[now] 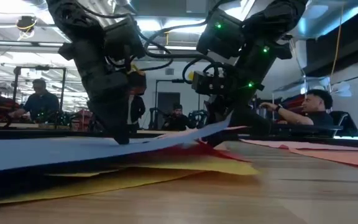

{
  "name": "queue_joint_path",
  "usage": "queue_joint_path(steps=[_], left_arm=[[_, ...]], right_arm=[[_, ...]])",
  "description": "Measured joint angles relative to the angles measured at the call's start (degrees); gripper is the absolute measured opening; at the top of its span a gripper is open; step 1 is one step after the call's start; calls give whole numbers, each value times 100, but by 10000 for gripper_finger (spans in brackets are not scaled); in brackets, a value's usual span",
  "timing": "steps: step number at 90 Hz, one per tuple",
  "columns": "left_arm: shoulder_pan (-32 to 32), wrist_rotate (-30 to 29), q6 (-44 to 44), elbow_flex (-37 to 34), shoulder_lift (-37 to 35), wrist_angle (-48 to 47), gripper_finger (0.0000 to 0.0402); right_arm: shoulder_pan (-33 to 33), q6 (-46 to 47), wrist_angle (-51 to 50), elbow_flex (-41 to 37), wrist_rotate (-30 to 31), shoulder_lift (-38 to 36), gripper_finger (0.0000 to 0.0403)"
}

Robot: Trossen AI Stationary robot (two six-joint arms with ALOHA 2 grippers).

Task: Organize paper
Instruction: Put the orange paper to the bottom right of the table

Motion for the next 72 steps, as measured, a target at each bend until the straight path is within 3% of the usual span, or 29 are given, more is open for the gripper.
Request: queue_joint_path(steps=[17,30,72], left_arm=[[8,-13,-12,-15,-77,-146,9],[-3,-163,-10,-13,-417,-653,1],[146,-1445,338,414,-1464,-2944,0]], right_arm=[[0,2,0,0,2,0,122],[-1,2,2,0,2,0,122],[-1,2,-4,0,0,0,122]])
